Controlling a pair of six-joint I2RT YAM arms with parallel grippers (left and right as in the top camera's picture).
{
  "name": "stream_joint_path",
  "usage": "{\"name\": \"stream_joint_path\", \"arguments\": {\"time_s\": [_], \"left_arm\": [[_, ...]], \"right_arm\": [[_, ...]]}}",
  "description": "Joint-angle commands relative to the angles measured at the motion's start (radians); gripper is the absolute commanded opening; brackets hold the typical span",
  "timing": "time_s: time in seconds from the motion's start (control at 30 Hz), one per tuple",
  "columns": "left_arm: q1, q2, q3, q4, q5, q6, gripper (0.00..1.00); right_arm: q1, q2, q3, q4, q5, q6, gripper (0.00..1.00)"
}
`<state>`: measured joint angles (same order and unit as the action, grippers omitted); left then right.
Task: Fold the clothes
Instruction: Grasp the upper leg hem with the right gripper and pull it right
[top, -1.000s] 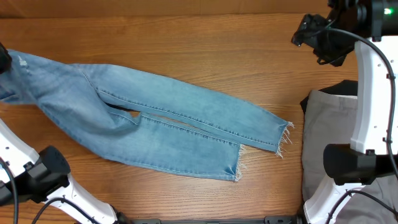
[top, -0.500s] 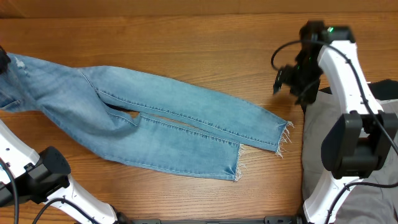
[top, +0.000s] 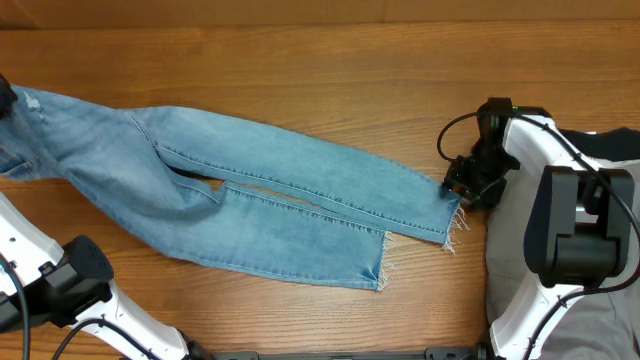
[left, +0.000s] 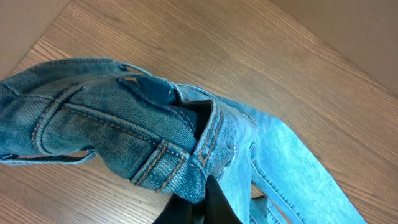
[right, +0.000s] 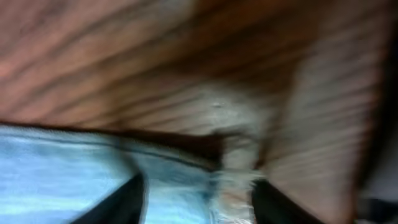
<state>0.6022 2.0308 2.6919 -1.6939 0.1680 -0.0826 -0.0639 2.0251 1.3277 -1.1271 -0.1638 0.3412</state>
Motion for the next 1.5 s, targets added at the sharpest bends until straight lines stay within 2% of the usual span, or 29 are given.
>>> {"name": "stream_joint_path", "arguments": {"time_s": [0.0, 0.13, 0.27, 0.53, 0.57, 0.6, 0.63, 0.67, 0.77, 0.87, 0.97, 1.17, 1.47], "left_arm": [[0.0, -0.036, 0.021, 0.005, 0.009, -0.013, 0.04], [0.0, -0.036, 0.021, 0.005, 0.009, -0.013, 0.04], [0.0, -0.036, 0.021, 0.005, 0.009, -0.01, 0.04], [-0.001, -0.036, 0.021, 0.005, 0.019, -0.01, 0.04], [-0.001, -0.036, 0.021, 0.005, 0.035, -0.008, 0.04], [-0.001, -0.036, 0.021, 0.005, 0.053, -0.006, 0.04], [-0.002, -0.036, 0.021, 0.005, 0.073, -0.006, 0.05], [-0.003, -0.036, 0.021, 0.005, 0.09, -0.006, 0.07], [-0.01, -0.036, 0.021, 0.005, 0.122, -0.006, 0.1], [-0.026, -0.036, 0.021, 0.005, 0.129, 0.002, 0.11], [-0.044, -0.036, 0.021, 0.005, 0.129, 0.01, 0.11], [-0.065, -0.036, 0.021, 0.005, 0.113, 0.028, 0.09], [-0.065, -0.036, 0.021, 0.005, 0.109, 0.031, 0.09]], "right_arm": [[0.004, -0.003, -0.038, 0.049, -0.124, -0.002, 0.38], [0.004, -0.003, -0.035, 0.065, -0.127, -0.006, 0.04], [-0.014, -0.003, 0.064, 0.126, -0.127, -0.02, 0.04], [-0.082, -0.003, 0.535, 0.217, -0.111, -0.019, 0.04], [-0.088, -0.003, 0.57, 0.229, -0.106, -0.019, 0.05], [-0.094, -0.003, 0.592, 0.241, -0.106, -0.02, 0.27], [-0.099, -0.003, 0.605, 0.254, -0.106, -0.02, 0.72], [-0.105, -0.003, 0.609, 0.259, -0.108, -0.019, 0.85], [-0.121, -0.003, 0.611, 0.202, -0.124, 0.004, 0.96], [-0.122, -0.003, 0.611, 0.104, -0.163, -0.003, 0.93], [-0.112, -0.003, 0.61, -0.029, -0.228, -0.047, 0.8], [-0.027, -0.003, 0.569, -0.282, -0.218, -0.088, 0.78], [0.109, -0.003, 0.394, -0.333, -0.204, -0.09, 0.73]]}}
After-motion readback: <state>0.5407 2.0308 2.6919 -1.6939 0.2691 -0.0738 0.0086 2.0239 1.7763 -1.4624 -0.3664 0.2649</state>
